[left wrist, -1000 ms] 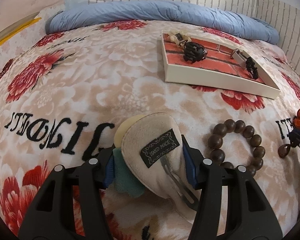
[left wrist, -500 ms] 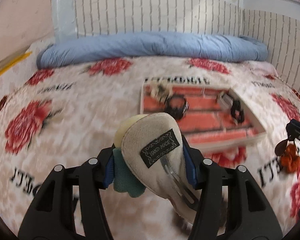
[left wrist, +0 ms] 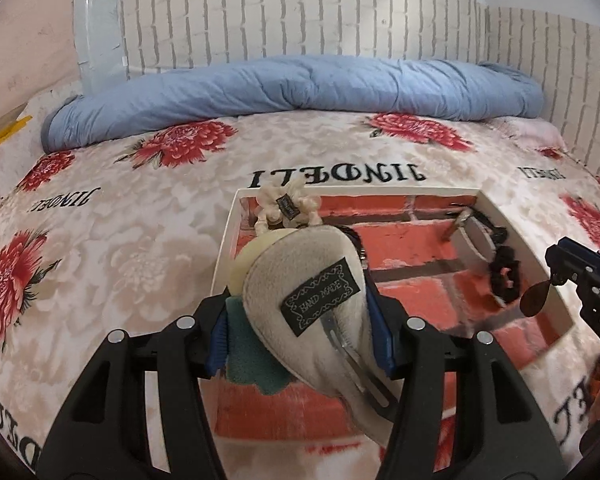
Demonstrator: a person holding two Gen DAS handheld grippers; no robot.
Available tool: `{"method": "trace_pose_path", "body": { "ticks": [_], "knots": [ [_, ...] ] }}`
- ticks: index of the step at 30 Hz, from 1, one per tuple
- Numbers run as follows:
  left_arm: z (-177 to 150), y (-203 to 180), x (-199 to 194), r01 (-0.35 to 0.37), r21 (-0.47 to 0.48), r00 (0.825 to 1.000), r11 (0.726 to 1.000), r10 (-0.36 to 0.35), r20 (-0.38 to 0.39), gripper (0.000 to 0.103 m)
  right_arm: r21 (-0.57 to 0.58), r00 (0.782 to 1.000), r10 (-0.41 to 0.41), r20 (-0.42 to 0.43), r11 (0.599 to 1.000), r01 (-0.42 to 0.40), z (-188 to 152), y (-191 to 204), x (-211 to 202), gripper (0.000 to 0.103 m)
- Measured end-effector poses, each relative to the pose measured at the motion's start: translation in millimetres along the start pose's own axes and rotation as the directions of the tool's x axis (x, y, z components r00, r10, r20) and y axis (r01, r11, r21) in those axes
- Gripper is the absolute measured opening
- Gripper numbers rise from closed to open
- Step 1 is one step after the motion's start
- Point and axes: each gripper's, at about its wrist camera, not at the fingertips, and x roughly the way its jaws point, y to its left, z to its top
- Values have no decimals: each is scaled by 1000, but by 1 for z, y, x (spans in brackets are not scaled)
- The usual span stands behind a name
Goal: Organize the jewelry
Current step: 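Carry snap clip in left tool into tray while right tool carries hair tie there, then open left tool releasing snap clip in tray while right tool releases hair tie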
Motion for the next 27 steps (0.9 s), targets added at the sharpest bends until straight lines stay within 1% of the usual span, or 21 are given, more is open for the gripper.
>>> {"method": "trace_pose_path", "body": {
  "ticks": [4, 7, 11, 15, 20, 27],
  "knots": [
    [0, 4, 17, 11, 0, 1000, 1000, -11, -22, 55, 5, 999, 4, -43, 1000, -3, -3, -3, 20, 22],
    [1, 7, 22, 3, -3, 1000, 1000, -3, -8, 56, 0, 998, -6, -58, 1000, 6, -6, -3, 29, 22],
    [5, 10, 30, 1, -21, 1000, 1000, -1, 1, 58, 11, 998, -9, -57, 1000, 10, -5, -5, 35, 22],
    [7, 7, 39, -27, 4, 1000, 1000, 27, 10, 58, 21, 997, -20, -69, 1000, 21, -4, -9, 45, 22],
    [11, 5, 48, -31, 13, 999, 999, 31, 13, 59, 27, 997, -20, -78, 999, 23, 0, -9, 58, 22],
    [6, 6, 46, -31, 11, 999, 999, 31, 9, 60, 25, 995, -17, -94, 999, 19, -3, -9, 63, 23]
  ]
}}
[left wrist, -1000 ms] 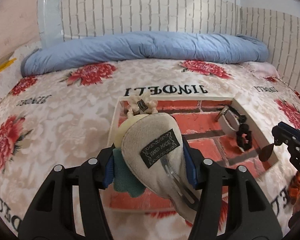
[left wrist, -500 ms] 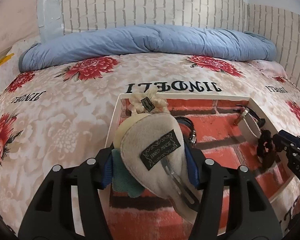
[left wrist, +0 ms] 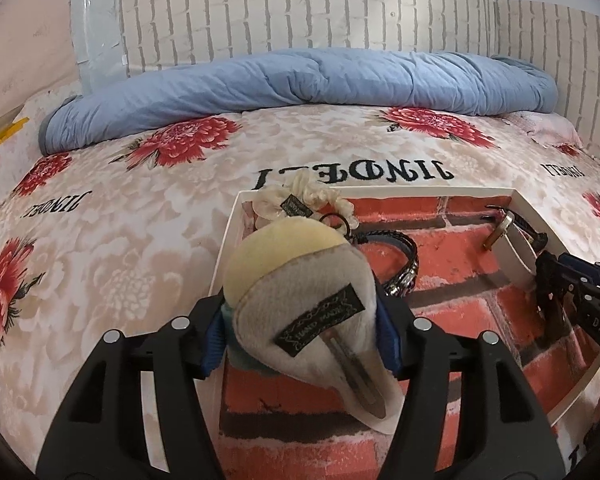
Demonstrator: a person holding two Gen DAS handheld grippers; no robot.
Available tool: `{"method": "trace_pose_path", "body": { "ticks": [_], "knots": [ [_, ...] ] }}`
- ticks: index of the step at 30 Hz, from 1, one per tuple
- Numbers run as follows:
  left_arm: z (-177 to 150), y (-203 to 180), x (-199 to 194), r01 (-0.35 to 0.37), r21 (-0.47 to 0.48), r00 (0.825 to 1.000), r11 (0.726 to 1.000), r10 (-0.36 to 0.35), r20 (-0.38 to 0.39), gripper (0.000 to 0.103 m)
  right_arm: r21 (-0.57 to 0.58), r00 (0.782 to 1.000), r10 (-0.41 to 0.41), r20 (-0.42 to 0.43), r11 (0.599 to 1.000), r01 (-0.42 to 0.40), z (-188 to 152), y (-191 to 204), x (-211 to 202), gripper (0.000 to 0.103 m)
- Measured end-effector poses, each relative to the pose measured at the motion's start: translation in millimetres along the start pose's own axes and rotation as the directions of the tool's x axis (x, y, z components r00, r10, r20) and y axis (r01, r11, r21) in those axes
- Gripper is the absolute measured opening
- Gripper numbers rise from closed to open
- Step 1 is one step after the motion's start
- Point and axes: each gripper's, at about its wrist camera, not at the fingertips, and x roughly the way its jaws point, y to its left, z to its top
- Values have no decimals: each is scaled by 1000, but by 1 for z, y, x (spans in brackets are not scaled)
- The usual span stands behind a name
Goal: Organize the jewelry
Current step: 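Open left tool releasing snap clip in tray while right tool releases hair tie, then move left tool to brown wooden bead bracelet while right tool approaches rust-orange scrunchie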
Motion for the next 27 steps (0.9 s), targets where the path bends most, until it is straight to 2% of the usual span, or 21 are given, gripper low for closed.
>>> {"method": "trace_pose_path", "body": {
  "ticks": [3, 5, 6, 7, 8, 9, 10, 11, 12, 14, 20, 27],
  "knots": [
    [-1, 0, 0, -10, 2, 1000, 1000, 10, 2, 63, 1, 1000, -2, 2, 1000, 2, 0, 0, 0, 25],
    [-2, 1, 0, -16, -7, 1000, 1000, 16, 3, 73, 4, 1000, -4, 0, 1000, 4, 0, -1, 0, 27],
    [-2, 3, -2, -16, -15, 1000, 1000, 16, 7, 75, 10, 1000, -12, -4, 1000, 12, 0, -2, 0, 38],
    [-2, 4, -3, -13, -20, 1000, 1000, 14, 10, 77, 18, 1000, -20, -5, 1000, 21, -1, -3, -1, 54],
    [-2, 5, -5, -10, -23, 1000, 1000, 10, 9, 79, 30, 1000, -27, -3, 999, 27, -1, -6, -3, 63],
    [-2, 6, -9, -1, -27, 1000, 1000, 1, 7, 80, 40, 1000, -9, 0, 999, 9, -1, -8, -7, 65],
    [-2, 6, -13, 4, -30, 1000, 1000, -3, 9, 84, 47, 1000, 0, -1, 999, 0, -1, -9, -11, 73],
    [-2, 7, -21, 10, -31, 1000, 999, -9, 21, 89, 49, 1000, -5, 5, 999, 5, 0, -9, -17, 85],
    [-2, 7, -26, 11, -29, 1000, 1000, -10, 28, 92, 43, 1000, -15, 16, 999, 14, 0, -10, -22, 89],
    [-1, 6, -43, 10, -21, 999, 1000, -9, 48, 98, 21, 999, -24, 39, 1000, 23, 0, -8, -38, 90],
    [-7, 10, -92, 26, -20, 998, 999, -24, 54, 98, -11, 999, -24, 46, 1000, 25, -9, -8, -81, 94],
    [-35, 19, -147, 5, -33, 999, 999, -3, 49, 98, -55, 997, -48, 64, 997, 52, -43, -21, -145, 96]
  ]
}}
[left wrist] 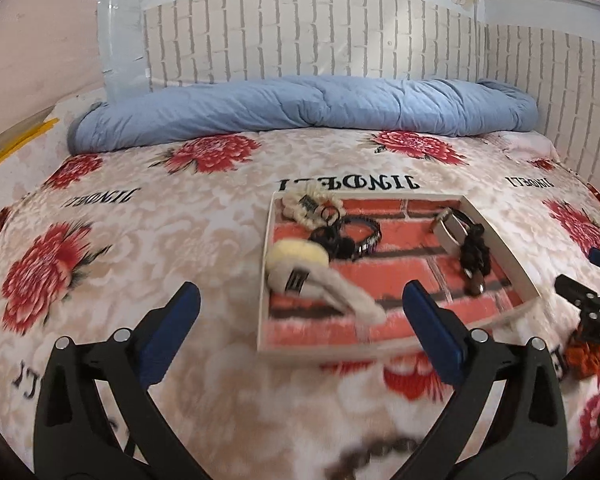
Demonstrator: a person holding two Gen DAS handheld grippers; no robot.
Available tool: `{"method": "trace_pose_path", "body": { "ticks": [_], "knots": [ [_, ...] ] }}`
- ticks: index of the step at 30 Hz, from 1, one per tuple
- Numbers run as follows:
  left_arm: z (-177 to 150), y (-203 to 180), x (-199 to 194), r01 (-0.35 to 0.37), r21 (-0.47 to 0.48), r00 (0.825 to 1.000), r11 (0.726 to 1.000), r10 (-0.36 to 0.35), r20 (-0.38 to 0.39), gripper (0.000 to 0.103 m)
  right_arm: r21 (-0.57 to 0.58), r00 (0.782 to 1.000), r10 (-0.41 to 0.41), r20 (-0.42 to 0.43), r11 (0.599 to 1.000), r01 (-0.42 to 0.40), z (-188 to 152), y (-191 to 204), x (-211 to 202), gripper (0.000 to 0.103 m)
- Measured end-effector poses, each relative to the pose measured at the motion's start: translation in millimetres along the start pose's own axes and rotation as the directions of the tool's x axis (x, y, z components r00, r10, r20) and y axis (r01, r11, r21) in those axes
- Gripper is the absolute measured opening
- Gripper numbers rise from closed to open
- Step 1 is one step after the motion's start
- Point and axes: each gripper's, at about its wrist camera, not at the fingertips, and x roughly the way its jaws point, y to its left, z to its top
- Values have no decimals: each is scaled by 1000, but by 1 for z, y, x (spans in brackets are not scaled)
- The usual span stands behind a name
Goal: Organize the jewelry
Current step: 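Move left tool to brown wooden bead bracelet while right tool approaches rust-orange scrunchie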
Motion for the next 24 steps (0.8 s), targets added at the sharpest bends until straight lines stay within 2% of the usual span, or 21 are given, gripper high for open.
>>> {"method": "trace_pose_path", "body": {
  "ticks": [4, 11, 18, 21, 24],
  "knots": [
    [-25, 5, -26, -30, -23, 999, 999, 30, -23, 98, 12, 1000, -24, -10, 1000, 24, -26, -20, -26, 96],
    [-61, 7, -47, -19, -61, 998, 998, 15, -55, 98, 56, 998, -59, 11, 997, 58, -61, -57, -50, 96],
    [-85, -2, -42, -18, -33, 996, 999, 15, -91, 98, 30, 995, -99, 31, 995, 98, -77, -70, -50, 96],
    [-92, -6, -34, -20, -21, 993, 1000, 18, -117, 98, 25, 995, -99, -5, 995, 99, -84, -73, -41, 96],
    [-97, -7, -26, 3, -36, 988, 999, -9, -152, 98, 38, 995, -91, -35, 995, 92, -87, -77, -34, 96]
  ]
}}
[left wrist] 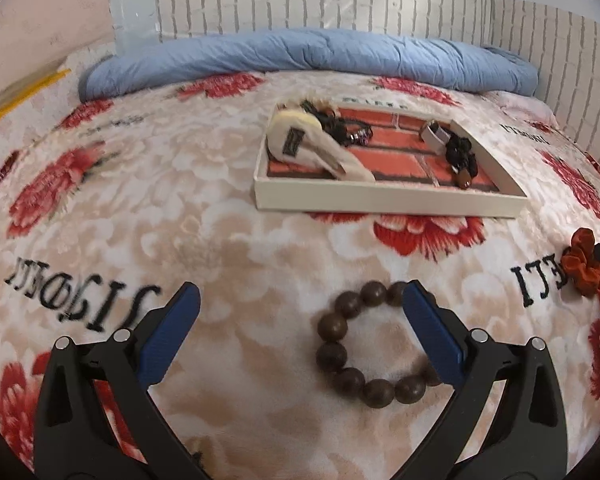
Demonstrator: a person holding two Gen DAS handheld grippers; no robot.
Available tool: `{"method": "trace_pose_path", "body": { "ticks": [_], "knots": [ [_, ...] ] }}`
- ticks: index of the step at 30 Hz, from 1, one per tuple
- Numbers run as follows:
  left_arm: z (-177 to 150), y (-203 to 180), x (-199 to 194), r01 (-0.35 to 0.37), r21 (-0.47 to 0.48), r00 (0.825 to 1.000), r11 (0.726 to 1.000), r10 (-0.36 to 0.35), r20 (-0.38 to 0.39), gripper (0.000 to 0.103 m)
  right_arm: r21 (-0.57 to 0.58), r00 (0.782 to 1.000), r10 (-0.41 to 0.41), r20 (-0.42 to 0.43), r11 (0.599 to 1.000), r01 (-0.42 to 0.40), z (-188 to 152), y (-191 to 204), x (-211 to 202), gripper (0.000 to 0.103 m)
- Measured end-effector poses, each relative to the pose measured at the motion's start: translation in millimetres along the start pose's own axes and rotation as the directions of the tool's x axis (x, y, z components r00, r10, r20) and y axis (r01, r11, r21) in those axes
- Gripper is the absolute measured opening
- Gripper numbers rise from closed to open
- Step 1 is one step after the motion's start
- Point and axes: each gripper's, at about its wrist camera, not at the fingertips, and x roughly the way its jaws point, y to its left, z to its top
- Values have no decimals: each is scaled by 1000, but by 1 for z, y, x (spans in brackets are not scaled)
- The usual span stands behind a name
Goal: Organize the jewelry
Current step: 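Move left tool to brown wooden bead bracelet while right tool approaches rust-orange scrunchie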
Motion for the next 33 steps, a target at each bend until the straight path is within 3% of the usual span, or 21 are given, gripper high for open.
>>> {"method": "trace_pose_path", "body": {
  "ticks": [13, 19, 27, 33],
  "knots": [
    [-8, -4, 21, 30, 3, 997, 1000, -29, -67, 97, 7, 995, 11, -99, 1000, -10, -1, 4, 30, 93],
    [-8, -7, 30, 58, 13, 993, 998, -56, -102, 75, 50, 987, 59, -153, 997, -52, 1, 3, 49, 64],
    [-8, -13, 44, 72, 35, 986, 997, -66, -152, 66, 71, 982, 63, -176, 996, -51, -1, 5, 58, 52],
    [-6, -15, 44, 97, 46, 985, 994, -89, -145, 44, 54, 984, 59, -166, 997, -51, -1, 8, 58, 39]
  ]
}}
